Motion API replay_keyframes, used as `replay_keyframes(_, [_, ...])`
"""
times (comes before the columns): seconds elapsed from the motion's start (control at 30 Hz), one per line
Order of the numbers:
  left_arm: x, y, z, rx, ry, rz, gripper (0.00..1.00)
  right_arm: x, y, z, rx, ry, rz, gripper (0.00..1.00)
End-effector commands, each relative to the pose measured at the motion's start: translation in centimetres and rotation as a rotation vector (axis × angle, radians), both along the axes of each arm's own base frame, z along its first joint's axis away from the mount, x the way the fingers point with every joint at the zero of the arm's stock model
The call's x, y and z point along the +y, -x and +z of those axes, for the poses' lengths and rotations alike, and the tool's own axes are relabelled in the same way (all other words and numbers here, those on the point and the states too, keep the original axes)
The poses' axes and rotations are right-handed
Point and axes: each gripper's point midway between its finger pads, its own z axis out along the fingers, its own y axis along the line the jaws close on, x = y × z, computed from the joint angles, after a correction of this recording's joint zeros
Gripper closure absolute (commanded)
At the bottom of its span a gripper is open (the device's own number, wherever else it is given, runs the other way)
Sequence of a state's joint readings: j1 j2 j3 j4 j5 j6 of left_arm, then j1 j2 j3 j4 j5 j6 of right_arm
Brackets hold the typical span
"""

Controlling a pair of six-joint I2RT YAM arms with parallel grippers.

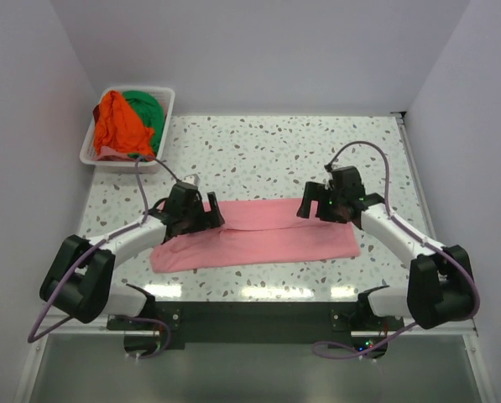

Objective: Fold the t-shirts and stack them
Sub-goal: Fold the tshirt

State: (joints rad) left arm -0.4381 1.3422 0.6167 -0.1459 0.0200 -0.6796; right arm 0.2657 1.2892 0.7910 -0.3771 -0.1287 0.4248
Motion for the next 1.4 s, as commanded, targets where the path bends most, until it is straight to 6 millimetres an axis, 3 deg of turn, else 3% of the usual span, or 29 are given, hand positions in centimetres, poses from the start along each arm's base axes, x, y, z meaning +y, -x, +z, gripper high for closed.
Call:
replay_keyframes(0.0, [-1.8, -2.1, 2.0, -0.093, 0.035, -0.069, 0.0, 2.0, -1.2, 0.1, -0.03, -0.032, 0.053, 0.01])
replay_keyframes(0.1, [-2.2, -1.3, 1.6, -0.08, 0.056, -0.095, 0.0, 2.0, -1.1, -1.1, 0.009, -0.031, 0.044, 0.01])
replay_keyframes(0.3, [-4.4, 2.3, 0.3, -0.015, 0.136, -0.202, 0.0, 1.6, -0.9, -2.5, 0.051, -0.006, 0.024, 0.02])
replay_keyframes(0.4, [-4.1, 3.7, 0.0, -0.003, 0.093, -0.217, 0.0, 1.6, -0.9, -2.5, 0.054, -0.009, 0.025, 0.01])
replay_keyframes(0.5, [-3.9, 5.0, 0.8, -0.012, 0.081, -0.235, 0.0, 1.7, -0.8, -2.6, 0.058, -0.009, 0.037, 0.01])
replay_keyframes(0.7, [-5.0, 6.6, 4.5, -0.091, 0.143, -0.296, 0.0, 1.4, -0.7, -3.1, 0.069, 0.003, 0.021, 0.01])
replay_keyframes(0.8, [-3.6, 5.4, 5.6, -0.142, 0.096, -0.199, 0.0, 1.5, -0.7, -3.3, 0.081, 0.003, 0.022, 0.02])
replay_keyframes(0.83, [-1.9, 3.9, 5.2, -0.165, 0.019, -0.096, 0.0, 1.5, -0.8, -3.2, 0.08, 0.003, 0.025, 0.01])
replay_keyframes(0.9, [-0.9, 2.4, 5.6, -0.184, -0.044, -0.026, 0.0, 1.6, -0.8, -3.1, 0.079, 0.0, 0.029, 0.02])
replay_keyframes(0.93, [-0.3, 1.4, 4.6, -0.171, -0.102, 0.012, 0.0, 1.7, -0.9, -2.9, 0.074, -0.003, 0.035, 0.01])
replay_keyframes(1.1, [-1.9, -2.6, 3.6, -0.176, -0.107, -0.008, 0.0, 1.7, -0.8, -3.1, 0.085, -0.001, 0.041, 0.01])
replay_keyframes(1.2, [-2.7, -3.6, 2.5, -0.149, -0.11, -0.034, 0.0, 1.8, -0.5, -3.9, 0.1, -0.001, 0.042, 0.01])
replay_keyframes(1.37, [-4.7, -3.1, 1.2, -0.094, -0.053, -0.117, 0.0, 1.6, -0.1, -5.4, 0.142, 0.009, 0.025, 0.01])
